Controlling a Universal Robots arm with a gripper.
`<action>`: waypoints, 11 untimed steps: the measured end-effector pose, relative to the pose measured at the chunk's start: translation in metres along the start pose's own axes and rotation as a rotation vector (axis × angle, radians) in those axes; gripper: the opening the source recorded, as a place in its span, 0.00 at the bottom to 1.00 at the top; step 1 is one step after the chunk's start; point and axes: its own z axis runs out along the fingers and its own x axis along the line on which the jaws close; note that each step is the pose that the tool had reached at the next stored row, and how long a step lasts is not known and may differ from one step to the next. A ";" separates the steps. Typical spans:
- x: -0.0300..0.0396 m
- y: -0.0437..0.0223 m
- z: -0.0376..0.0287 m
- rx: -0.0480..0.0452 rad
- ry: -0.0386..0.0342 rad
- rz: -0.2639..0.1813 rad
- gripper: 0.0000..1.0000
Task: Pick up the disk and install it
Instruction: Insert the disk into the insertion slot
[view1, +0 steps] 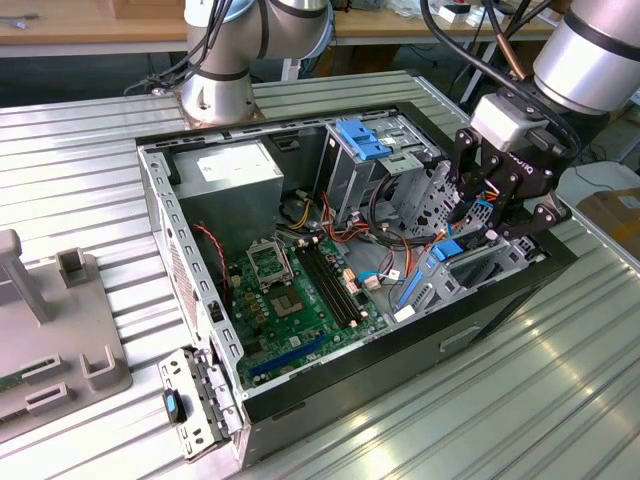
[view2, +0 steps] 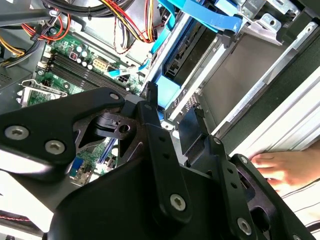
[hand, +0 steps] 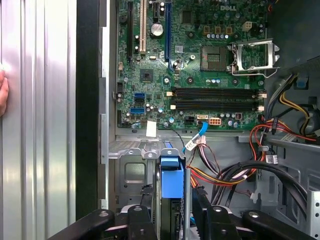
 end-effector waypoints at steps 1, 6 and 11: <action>0.0000 0.0000 0.0000 0.0000 -0.0001 0.000 0.44; 0.0000 0.0000 -0.0008 0.0001 -0.0003 0.000 0.44; -0.0011 -0.0102 0.0001 0.0001 -0.0069 -0.010 0.44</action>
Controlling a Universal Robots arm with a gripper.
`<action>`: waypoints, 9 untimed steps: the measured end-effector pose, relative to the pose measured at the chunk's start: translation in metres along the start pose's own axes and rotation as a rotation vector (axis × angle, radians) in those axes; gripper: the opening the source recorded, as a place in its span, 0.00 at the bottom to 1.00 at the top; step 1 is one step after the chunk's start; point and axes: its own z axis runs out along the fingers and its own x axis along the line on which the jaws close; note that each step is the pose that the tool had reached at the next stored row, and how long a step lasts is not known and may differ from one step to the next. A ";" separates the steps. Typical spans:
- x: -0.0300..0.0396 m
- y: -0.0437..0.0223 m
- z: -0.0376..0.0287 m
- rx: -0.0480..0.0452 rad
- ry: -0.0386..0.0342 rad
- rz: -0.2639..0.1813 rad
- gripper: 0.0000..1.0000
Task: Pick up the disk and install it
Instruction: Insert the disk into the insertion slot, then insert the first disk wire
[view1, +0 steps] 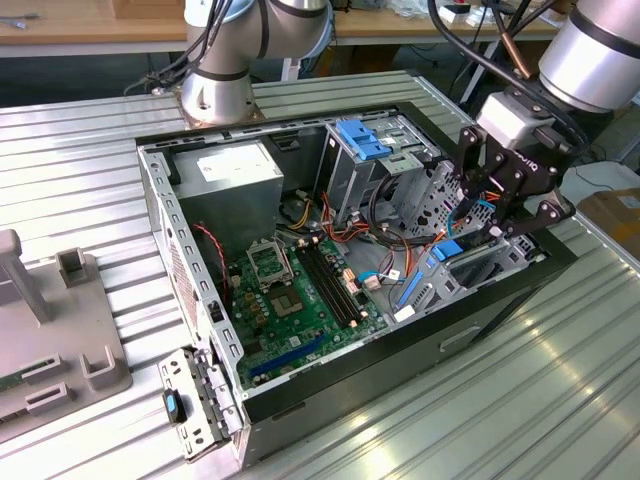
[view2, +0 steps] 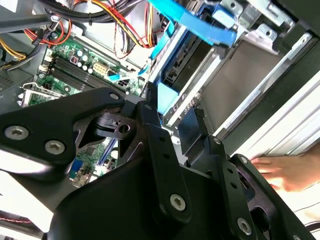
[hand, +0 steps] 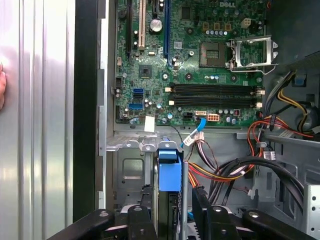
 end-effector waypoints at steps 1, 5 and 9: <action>-0.0001 -0.0050 0.0004 -0.0001 0.0002 -0.002 0.44; 0.0000 -0.0100 0.0011 -0.0001 0.0002 -0.002 0.44; 0.0000 -0.0101 0.0012 -0.0001 0.0001 -0.002 0.44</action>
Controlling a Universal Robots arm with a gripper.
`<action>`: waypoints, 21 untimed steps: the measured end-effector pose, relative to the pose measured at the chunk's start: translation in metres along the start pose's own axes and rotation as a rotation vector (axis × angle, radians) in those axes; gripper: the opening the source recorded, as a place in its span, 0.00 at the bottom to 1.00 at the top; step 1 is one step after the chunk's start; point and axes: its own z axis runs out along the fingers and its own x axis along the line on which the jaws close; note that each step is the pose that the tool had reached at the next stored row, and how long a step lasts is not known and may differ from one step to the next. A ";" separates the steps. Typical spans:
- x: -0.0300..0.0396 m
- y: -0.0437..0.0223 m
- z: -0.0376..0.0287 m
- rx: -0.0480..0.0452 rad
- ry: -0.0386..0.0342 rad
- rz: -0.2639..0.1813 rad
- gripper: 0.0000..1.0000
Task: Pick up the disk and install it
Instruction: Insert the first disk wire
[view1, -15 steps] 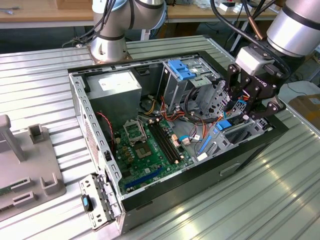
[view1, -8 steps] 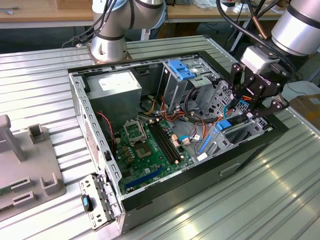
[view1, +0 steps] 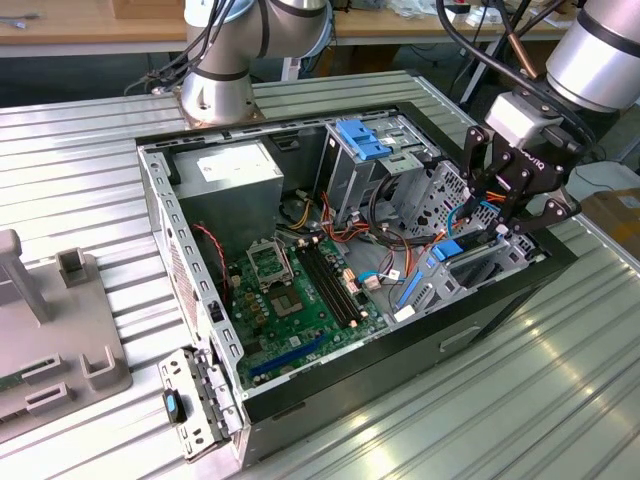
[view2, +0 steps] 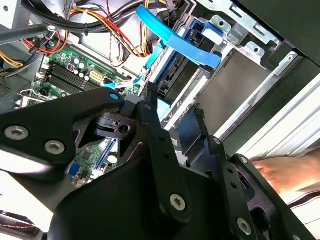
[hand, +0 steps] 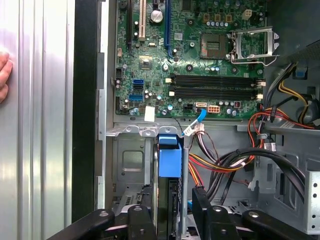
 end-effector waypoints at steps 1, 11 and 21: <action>0.0000 0.0000 0.0000 0.0000 0.0000 0.000 0.44; 0.0000 -0.0002 -0.0005 -0.0002 -0.0001 -0.009 0.44; 0.0000 -0.0032 -0.0011 -0.0003 0.0003 -0.009 0.44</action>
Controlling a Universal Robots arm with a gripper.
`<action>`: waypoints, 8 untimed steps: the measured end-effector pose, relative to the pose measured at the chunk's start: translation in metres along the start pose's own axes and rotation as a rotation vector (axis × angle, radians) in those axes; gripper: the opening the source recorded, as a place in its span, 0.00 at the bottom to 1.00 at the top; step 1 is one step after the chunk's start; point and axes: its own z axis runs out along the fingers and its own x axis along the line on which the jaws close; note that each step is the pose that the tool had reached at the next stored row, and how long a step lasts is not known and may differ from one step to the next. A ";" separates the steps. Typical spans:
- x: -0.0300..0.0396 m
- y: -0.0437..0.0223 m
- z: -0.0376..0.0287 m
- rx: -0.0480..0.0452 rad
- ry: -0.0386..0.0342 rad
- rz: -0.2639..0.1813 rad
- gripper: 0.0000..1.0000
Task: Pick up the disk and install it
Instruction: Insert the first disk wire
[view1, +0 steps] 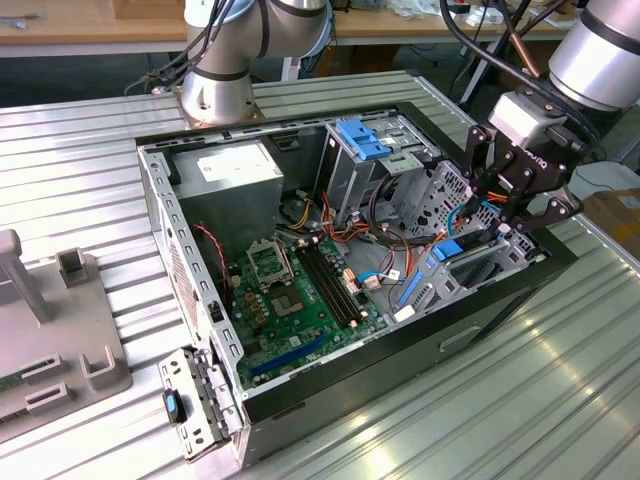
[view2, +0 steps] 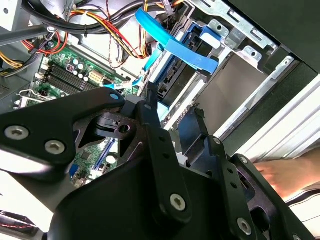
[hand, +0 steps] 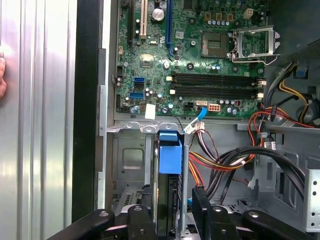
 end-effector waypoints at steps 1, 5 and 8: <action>0.0000 0.0000 -0.0009 0.0000 0.0001 0.000 0.44; -0.0004 -0.0001 -0.0169 0.0000 -0.0002 0.000 0.44; -0.0007 -0.0002 -0.0281 0.0000 -0.0004 0.000 0.44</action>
